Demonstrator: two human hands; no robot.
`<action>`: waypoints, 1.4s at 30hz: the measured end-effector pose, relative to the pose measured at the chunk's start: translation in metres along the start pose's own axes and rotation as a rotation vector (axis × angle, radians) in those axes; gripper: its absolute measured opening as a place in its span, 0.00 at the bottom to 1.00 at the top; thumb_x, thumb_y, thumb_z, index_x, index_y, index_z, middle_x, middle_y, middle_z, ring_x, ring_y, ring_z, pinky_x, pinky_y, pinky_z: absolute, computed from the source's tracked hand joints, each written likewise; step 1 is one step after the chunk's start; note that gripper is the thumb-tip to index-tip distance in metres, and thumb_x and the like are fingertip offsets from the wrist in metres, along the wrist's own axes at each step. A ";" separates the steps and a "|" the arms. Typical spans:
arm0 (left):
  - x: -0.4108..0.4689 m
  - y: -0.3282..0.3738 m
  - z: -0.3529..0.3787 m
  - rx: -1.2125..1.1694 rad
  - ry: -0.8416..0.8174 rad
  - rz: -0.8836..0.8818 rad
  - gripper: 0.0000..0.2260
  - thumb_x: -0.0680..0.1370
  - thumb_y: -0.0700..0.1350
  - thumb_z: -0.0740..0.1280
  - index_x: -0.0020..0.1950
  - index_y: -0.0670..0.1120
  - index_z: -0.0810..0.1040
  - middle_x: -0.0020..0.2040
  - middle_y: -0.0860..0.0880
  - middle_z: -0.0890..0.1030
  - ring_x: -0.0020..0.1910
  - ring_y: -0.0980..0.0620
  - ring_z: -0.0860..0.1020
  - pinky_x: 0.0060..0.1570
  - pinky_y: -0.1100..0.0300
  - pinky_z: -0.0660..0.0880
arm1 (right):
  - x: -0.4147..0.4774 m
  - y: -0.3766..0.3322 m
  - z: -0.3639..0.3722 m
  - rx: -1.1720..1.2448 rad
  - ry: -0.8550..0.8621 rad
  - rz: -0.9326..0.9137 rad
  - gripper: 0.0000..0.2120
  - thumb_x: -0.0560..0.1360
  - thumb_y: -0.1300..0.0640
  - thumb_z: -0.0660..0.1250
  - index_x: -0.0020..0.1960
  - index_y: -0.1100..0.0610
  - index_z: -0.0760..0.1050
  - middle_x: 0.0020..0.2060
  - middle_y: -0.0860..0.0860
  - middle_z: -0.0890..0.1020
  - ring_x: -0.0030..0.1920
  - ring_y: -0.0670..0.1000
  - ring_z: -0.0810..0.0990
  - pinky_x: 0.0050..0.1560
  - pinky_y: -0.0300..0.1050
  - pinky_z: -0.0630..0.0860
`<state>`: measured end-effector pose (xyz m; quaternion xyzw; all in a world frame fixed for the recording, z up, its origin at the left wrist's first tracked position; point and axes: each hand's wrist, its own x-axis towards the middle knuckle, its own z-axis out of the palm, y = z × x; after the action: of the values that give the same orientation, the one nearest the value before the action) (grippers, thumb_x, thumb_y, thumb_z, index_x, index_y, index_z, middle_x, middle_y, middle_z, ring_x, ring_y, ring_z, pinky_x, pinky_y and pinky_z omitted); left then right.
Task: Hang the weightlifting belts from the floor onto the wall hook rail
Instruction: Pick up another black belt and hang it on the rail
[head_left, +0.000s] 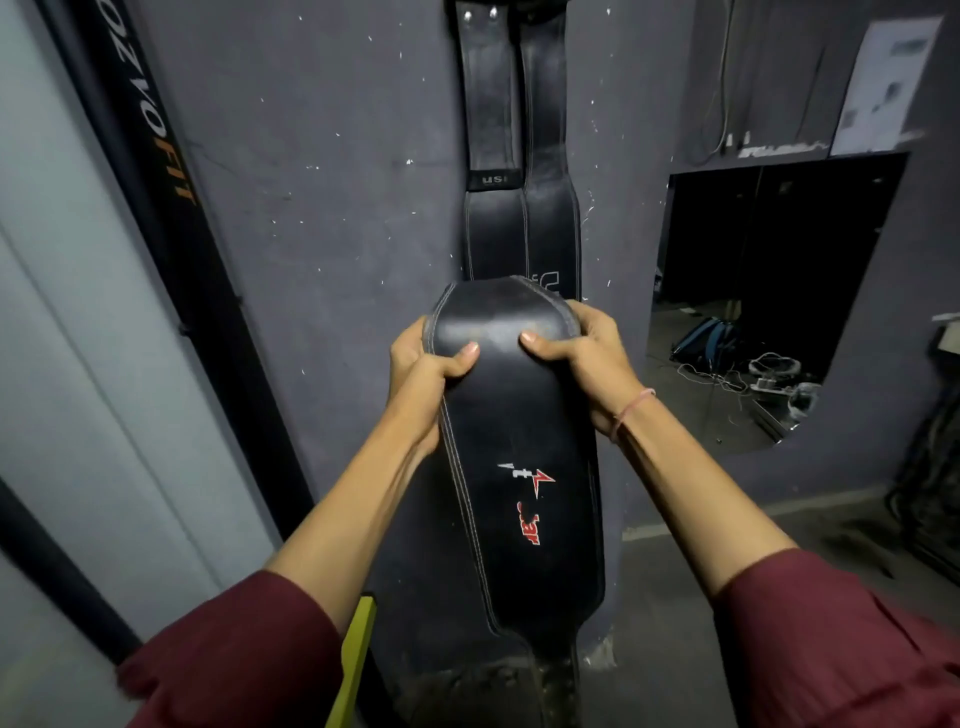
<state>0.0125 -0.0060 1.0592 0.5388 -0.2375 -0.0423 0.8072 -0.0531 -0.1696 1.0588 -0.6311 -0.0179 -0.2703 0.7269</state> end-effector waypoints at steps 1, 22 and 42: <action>-0.001 0.004 0.001 -0.024 -0.008 -0.050 0.08 0.75 0.36 0.70 0.53 0.36 0.81 0.45 0.41 0.85 0.42 0.47 0.84 0.41 0.56 0.81 | -0.003 0.005 0.000 -0.015 -0.013 -0.023 0.20 0.66 0.68 0.76 0.57 0.66 0.77 0.49 0.62 0.84 0.49 0.59 0.84 0.54 0.57 0.81; -0.023 -0.032 0.009 0.192 -0.285 -0.025 0.08 0.74 0.31 0.70 0.44 0.42 0.75 0.44 0.45 0.81 0.45 0.50 0.79 0.45 0.62 0.79 | 0.006 -0.008 0.009 -0.122 0.016 0.107 0.27 0.69 0.54 0.76 0.63 0.64 0.74 0.55 0.59 0.84 0.56 0.58 0.83 0.64 0.61 0.76; 0.023 0.021 0.027 0.037 0.053 0.070 0.07 0.81 0.43 0.65 0.56 0.42 0.79 0.53 0.43 0.82 0.55 0.45 0.80 0.67 0.41 0.71 | -0.061 0.069 0.002 -0.185 -0.235 0.119 0.13 0.78 0.66 0.66 0.60 0.57 0.79 0.56 0.54 0.85 0.58 0.53 0.83 0.62 0.55 0.78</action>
<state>0.0169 -0.0281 1.0937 0.5458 -0.2354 0.0045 0.8042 -0.0762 -0.1409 0.9746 -0.7224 -0.0402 -0.1515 0.6735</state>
